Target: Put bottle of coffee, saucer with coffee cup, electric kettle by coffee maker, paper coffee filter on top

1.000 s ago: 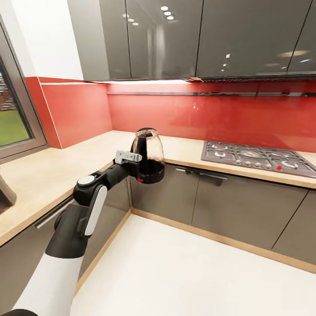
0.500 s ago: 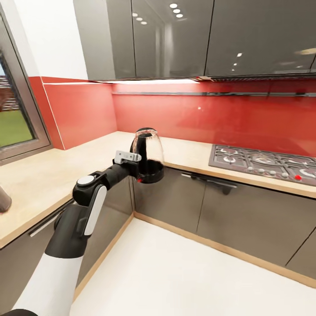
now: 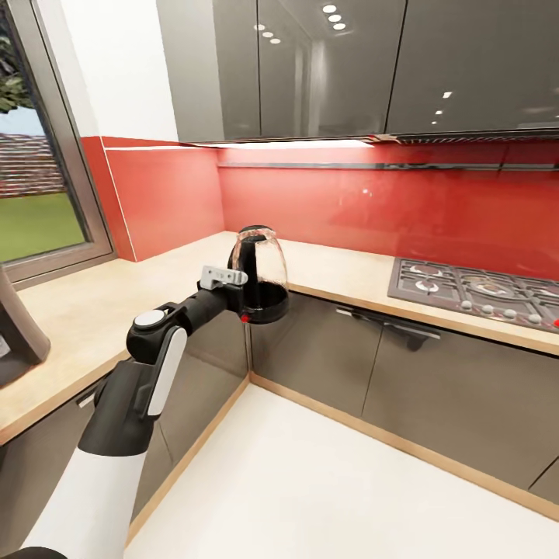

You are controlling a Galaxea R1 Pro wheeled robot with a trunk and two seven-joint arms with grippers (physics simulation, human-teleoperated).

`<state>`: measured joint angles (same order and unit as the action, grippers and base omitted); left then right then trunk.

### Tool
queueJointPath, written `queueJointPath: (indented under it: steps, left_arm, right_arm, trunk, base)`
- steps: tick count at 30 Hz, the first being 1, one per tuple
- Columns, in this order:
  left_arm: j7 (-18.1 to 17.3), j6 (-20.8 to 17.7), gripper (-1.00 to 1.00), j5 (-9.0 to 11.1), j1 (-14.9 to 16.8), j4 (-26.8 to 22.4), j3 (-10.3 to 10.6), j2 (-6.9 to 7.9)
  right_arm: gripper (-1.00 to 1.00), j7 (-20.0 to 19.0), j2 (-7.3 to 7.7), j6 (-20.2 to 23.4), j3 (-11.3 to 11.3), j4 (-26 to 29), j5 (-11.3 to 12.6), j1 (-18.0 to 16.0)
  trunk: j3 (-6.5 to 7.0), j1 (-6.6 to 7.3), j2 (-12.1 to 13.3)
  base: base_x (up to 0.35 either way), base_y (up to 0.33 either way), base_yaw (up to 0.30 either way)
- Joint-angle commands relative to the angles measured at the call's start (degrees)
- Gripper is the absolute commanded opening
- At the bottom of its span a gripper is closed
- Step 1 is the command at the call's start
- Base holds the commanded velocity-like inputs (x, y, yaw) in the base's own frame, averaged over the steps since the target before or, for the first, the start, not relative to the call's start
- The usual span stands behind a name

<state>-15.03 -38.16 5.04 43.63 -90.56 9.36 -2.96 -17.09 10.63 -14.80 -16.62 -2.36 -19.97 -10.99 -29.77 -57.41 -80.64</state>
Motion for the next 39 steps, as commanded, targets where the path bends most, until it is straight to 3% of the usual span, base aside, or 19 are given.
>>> queueJointPath:
  steps: [1,20,33,39]
  left_arm:
    - [0.08,-0.42,-1.0,0.67,0.05,-0.06,-0.03,-0.02]
    - [0.12,-0.42,-1.0,0.67,0.05,-0.06,0.03,-0.11]
    - [0.15,-0.42,-1.0,0.6,0.05,-0.06,-0.02,-0.11]
    - [0.22,-0.37,-1.0,0.59,0.05,-0.06,0.11,-0.13]
  right_arm:
    - [1.0,-0.08,-0.05,-0.32,-0.27,-0.19,0.02,-0.09]
    - [1.0,0.03,-0.08,-0.4,-0.26,-0.27,0.02,-0.09]
    - [1.0,0.04,-0.09,-0.37,-0.25,-0.27,0.0,-0.09]
    - [1.0,0.04,-0.09,-0.4,-0.25,-0.27,-0.05,-0.09]
  trunk:
    - [-0.06,0.0,-0.04]
    - [-0.06,0.0,-0.04]
    - [-0.06,0.0,-0.04]
    - [-0.06,0.0,-0.04]
  base:
    - [0.0,0.0,0.004]
    - [0.004,0.0,0.022]
    - [0.241,-0.03,0.098]
    - [0.033,-0.001,0.25]
